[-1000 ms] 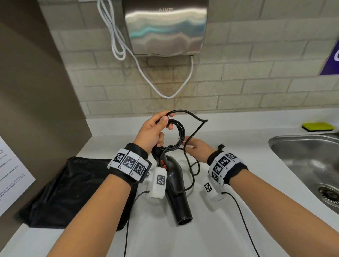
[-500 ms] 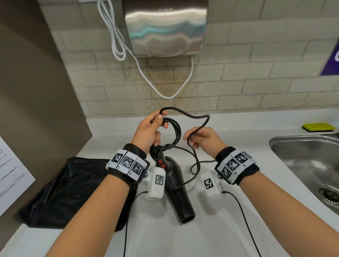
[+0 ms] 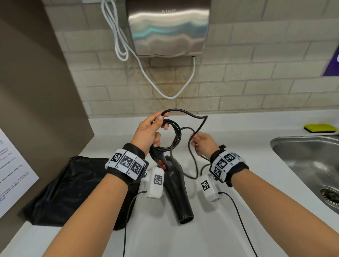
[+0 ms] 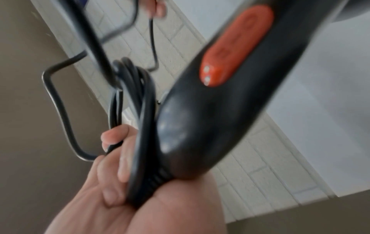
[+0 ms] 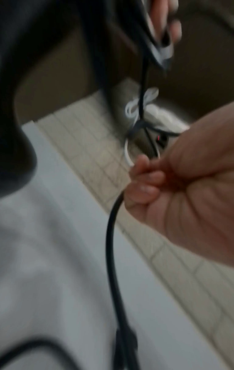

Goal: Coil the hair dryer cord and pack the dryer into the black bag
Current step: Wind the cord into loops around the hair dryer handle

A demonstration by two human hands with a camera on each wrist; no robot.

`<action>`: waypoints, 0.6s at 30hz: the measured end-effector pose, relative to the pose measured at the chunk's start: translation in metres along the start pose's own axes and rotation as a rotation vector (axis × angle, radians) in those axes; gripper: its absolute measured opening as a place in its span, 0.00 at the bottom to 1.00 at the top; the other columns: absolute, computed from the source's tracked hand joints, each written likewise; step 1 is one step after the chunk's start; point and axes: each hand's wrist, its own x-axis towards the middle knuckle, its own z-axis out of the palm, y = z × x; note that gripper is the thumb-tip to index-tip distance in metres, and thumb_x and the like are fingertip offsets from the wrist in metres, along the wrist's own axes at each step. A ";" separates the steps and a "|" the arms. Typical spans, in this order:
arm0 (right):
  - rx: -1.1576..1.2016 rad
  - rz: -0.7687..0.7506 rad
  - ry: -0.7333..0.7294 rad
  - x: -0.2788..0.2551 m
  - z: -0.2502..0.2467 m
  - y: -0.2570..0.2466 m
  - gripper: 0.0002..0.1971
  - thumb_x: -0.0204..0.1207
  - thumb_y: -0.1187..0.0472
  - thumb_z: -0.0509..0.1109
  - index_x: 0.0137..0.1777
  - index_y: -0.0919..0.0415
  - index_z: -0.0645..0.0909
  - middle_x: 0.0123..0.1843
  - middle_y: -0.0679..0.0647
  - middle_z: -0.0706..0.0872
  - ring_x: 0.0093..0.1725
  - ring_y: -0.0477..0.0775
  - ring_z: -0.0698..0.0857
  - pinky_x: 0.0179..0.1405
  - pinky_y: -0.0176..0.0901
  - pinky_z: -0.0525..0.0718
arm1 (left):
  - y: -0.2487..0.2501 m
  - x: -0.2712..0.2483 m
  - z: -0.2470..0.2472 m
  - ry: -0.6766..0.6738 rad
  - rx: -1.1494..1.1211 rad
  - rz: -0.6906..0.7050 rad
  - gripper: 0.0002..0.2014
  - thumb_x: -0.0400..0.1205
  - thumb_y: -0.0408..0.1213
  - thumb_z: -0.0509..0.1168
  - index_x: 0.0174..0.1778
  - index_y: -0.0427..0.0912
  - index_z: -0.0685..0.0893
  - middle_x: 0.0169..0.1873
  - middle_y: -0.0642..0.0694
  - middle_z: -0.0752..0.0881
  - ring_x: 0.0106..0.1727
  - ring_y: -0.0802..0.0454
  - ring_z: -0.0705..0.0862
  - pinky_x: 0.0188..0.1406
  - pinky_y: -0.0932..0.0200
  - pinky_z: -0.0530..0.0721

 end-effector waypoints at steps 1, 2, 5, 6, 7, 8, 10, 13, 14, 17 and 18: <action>0.046 0.072 0.085 0.005 -0.008 0.006 0.16 0.81 0.68 0.54 0.32 0.57 0.72 0.27 0.53 0.71 0.13 0.41 0.67 0.11 0.28 0.62 | -0.001 -0.001 -0.004 0.005 -0.007 0.000 0.12 0.87 0.40 0.52 0.50 0.50 0.81 0.31 0.50 0.75 0.12 0.61 0.59 0.13 0.70 0.60; 0.064 0.136 0.149 0.008 -0.016 0.013 0.15 0.81 0.68 0.54 0.32 0.58 0.71 0.28 0.53 0.71 0.15 0.43 0.69 0.09 0.28 0.64 | -0.002 -0.002 -0.007 0.011 -0.013 0.000 0.12 0.87 0.40 0.52 0.50 0.50 0.81 0.31 0.50 0.75 0.12 0.61 0.59 0.13 0.71 0.60; -0.018 0.317 0.147 0.013 -0.031 0.034 0.09 0.80 0.69 0.57 0.39 0.61 0.73 0.31 0.52 0.72 0.26 0.46 0.72 0.10 0.26 0.71 | -0.003 -0.003 -0.012 0.036 -0.021 0.000 0.12 0.87 0.40 0.52 0.50 0.49 0.81 0.31 0.49 0.75 0.13 0.61 0.58 0.13 0.70 0.60; -0.045 0.375 0.092 0.013 -0.031 0.040 0.06 0.79 0.69 0.58 0.46 0.63 0.75 0.31 0.52 0.73 0.27 0.47 0.72 0.11 0.27 0.72 | -0.003 -0.003 -0.013 0.041 -0.022 0.000 0.12 0.87 0.40 0.51 0.50 0.49 0.81 0.31 0.49 0.75 0.13 0.61 0.58 0.13 0.70 0.60; -0.070 0.425 0.038 0.011 -0.029 0.045 0.08 0.79 0.69 0.58 0.53 0.65 0.77 0.30 0.53 0.74 0.27 0.48 0.73 0.12 0.28 0.72 | -0.003 -0.002 -0.013 0.044 -0.022 0.000 0.12 0.87 0.40 0.51 0.50 0.49 0.81 0.31 0.49 0.75 0.13 0.61 0.58 0.13 0.70 0.59; -0.125 0.459 -0.007 0.009 -0.026 0.048 0.13 0.79 0.69 0.59 0.62 0.68 0.76 0.31 0.54 0.76 0.26 0.48 0.74 0.13 0.30 0.74 | -0.003 -0.002 -0.012 0.045 -0.022 -0.001 0.12 0.87 0.40 0.51 0.50 0.49 0.81 0.31 0.49 0.75 0.13 0.61 0.58 0.13 0.70 0.59; -0.303 0.422 -0.042 0.007 -0.021 0.048 0.21 0.78 0.69 0.61 0.72 0.68 0.69 0.40 0.58 0.81 0.31 0.52 0.79 0.24 0.38 0.81 | -0.004 -0.001 -0.011 0.046 -0.023 -0.007 0.12 0.87 0.40 0.52 0.50 0.49 0.81 0.31 0.48 0.75 0.13 0.61 0.58 0.13 0.70 0.59; -0.509 0.044 0.064 0.002 -0.013 0.035 0.30 0.74 0.72 0.63 0.76 0.58 0.65 0.68 0.62 0.75 0.63 0.61 0.80 0.59 0.44 0.79 | -0.005 0.000 -0.008 0.033 -0.023 -0.021 0.12 0.87 0.40 0.52 0.51 0.50 0.81 0.31 0.48 0.75 0.13 0.61 0.58 0.13 0.70 0.60; -0.515 -0.132 0.052 -0.002 -0.008 0.028 0.30 0.73 0.76 0.60 0.75 0.58 0.68 0.71 0.61 0.73 0.69 0.60 0.76 0.66 0.35 0.71 | -0.005 0.000 -0.007 0.024 -0.023 -0.024 0.12 0.87 0.39 0.52 0.51 0.50 0.81 0.31 0.48 0.75 0.13 0.61 0.58 0.13 0.70 0.60; -0.456 -0.412 -0.172 -0.014 0.009 0.000 0.29 0.73 0.83 0.54 0.71 0.60 0.73 0.64 0.53 0.82 0.64 0.48 0.79 0.58 0.15 0.66 | -0.004 0.002 -0.002 -0.009 -0.015 -0.030 0.12 0.87 0.39 0.52 0.50 0.50 0.82 0.30 0.49 0.75 0.12 0.61 0.59 0.12 0.71 0.59; -0.403 -0.382 -0.278 -0.020 0.013 -0.009 0.28 0.75 0.82 0.53 0.71 0.59 0.72 0.53 0.41 0.87 0.51 0.38 0.83 0.48 0.15 0.72 | -0.003 0.002 0.000 -0.019 -0.015 -0.030 0.12 0.87 0.39 0.52 0.50 0.50 0.82 0.30 0.49 0.75 0.12 0.61 0.59 0.12 0.71 0.59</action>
